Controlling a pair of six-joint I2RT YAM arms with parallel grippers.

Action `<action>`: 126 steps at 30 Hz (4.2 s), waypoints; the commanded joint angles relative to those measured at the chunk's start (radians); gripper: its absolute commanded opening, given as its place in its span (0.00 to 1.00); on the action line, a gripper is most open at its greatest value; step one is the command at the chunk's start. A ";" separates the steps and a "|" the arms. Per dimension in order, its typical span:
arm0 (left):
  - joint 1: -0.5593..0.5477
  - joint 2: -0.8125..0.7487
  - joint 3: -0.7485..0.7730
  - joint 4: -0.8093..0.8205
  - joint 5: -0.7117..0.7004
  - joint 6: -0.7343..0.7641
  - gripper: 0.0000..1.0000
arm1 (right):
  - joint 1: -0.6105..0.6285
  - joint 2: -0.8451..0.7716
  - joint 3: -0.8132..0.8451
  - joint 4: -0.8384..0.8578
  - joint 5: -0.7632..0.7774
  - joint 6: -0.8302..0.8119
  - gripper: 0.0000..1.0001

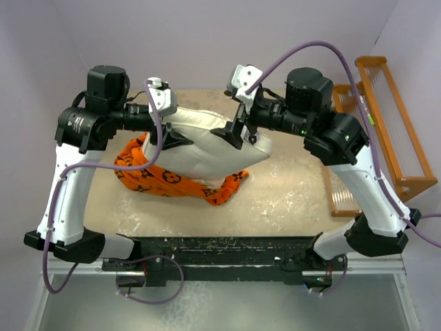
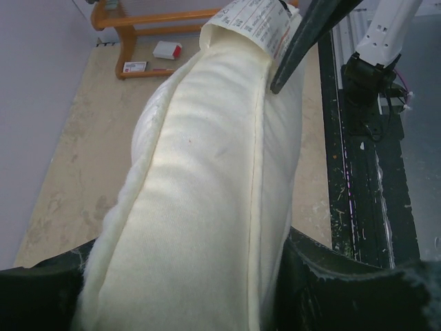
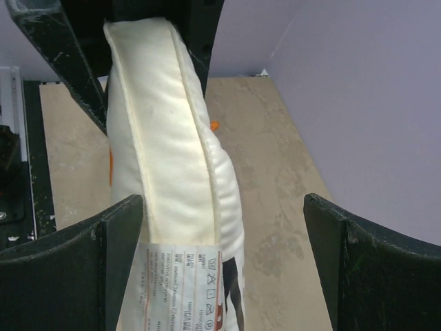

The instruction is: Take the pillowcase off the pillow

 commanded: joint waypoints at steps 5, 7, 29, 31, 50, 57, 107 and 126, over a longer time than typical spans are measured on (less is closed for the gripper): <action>-0.032 -0.008 0.028 0.035 -0.017 -0.009 0.00 | 0.004 0.004 -0.095 0.037 -0.145 0.013 1.00; -0.035 -0.011 0.025 0.051 -0.032 -0.010 0.00 | 0.008 0.016 -0.119 0.030 -0.205 0.028 1.00; 0.356 0.023 -0.194 0.004 -0.142 0.147 1.00 | -0.365 -0.371 -0.677 0.555 -0.242 0.209 0.00; 0.402 0.033 -0.264 -0.026 -0.159 0.251 0.99 | -0.374 -0.381 -0.697 0.558 -0.246 0.212 0.00; 0.530 0.102 -0.518 0.448 0.052 -0.295 0.89 | -0.380 -0.378 -0.718 0.578 -0.449 0.243 0.00; 0.511 0.084 -0.609 0.526 -0.001 -0.327 0.81 | -0.380 -0.385 -0.712 0.658 -0.480 0.295 0.00; 0.810 0.157 -0.771 0.888 -0.665 -0.111 0.00 | -0.380 -0.654 -0.645 1.031 0.257 0.391 0.00; 0.647 -0.039 -0.277 1.105 -0.807 -0.370 0.00 | -0.380 -0.478 -0.786 0.998 0.135 0.558 0.00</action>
